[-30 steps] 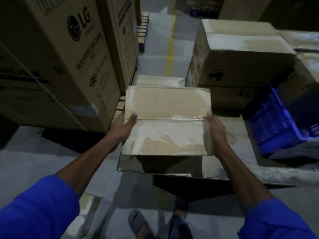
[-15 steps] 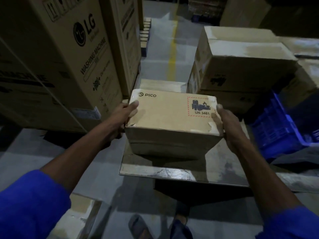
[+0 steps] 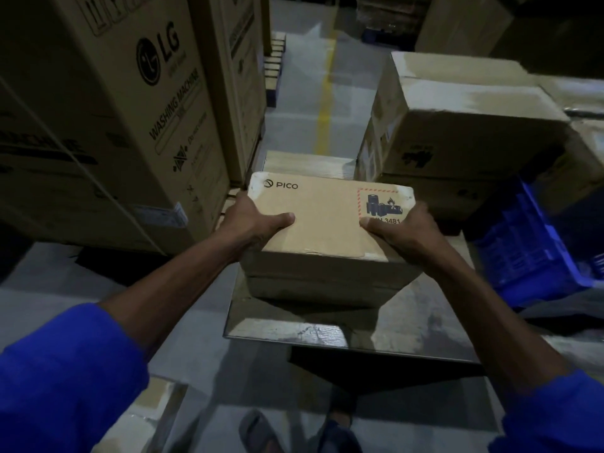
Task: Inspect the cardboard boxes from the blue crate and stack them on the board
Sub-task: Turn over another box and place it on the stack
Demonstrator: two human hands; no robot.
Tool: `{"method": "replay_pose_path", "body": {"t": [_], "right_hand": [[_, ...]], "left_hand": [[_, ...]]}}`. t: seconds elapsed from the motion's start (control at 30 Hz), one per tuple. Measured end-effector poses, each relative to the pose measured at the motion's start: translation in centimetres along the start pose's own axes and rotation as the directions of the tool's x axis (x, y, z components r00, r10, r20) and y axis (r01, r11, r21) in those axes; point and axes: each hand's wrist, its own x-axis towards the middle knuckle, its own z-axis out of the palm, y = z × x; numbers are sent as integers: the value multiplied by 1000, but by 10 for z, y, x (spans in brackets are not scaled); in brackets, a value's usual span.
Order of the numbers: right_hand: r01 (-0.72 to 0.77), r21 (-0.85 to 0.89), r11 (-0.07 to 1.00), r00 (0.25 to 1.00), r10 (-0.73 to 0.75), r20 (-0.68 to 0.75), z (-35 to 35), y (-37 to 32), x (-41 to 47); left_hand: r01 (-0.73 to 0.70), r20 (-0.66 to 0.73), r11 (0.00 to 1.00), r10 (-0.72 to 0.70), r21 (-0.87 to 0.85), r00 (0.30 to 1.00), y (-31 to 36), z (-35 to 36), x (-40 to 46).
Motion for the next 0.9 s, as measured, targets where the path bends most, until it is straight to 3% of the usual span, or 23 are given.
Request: {"method": "replay_pose_path", "body": {"t": [0.23, 0.53, 0.8, 0.9], "right_hand": [[2, -54, 999, 1000, -2, -11, -1, -7, -19], [-16, -144, 989, 995, 2, -97, 7, -10, -15], [-2, -68, 998, 997, -4, -81, 6, -9, -21], [69, 17, 997, 995, -68, -80, 3, 3, -18]], "left_hand": [[7, -5, 999, -7, -46, 1000, -3, 0, -4], [-31, -67, 998, 34, 48, 997, -2, 6, -3], [-86, -42, 996, 87, 38, 995, -23, 3, 12], [-95, -53, 995, 97, 28, 994, -27, 0, 9]]}}
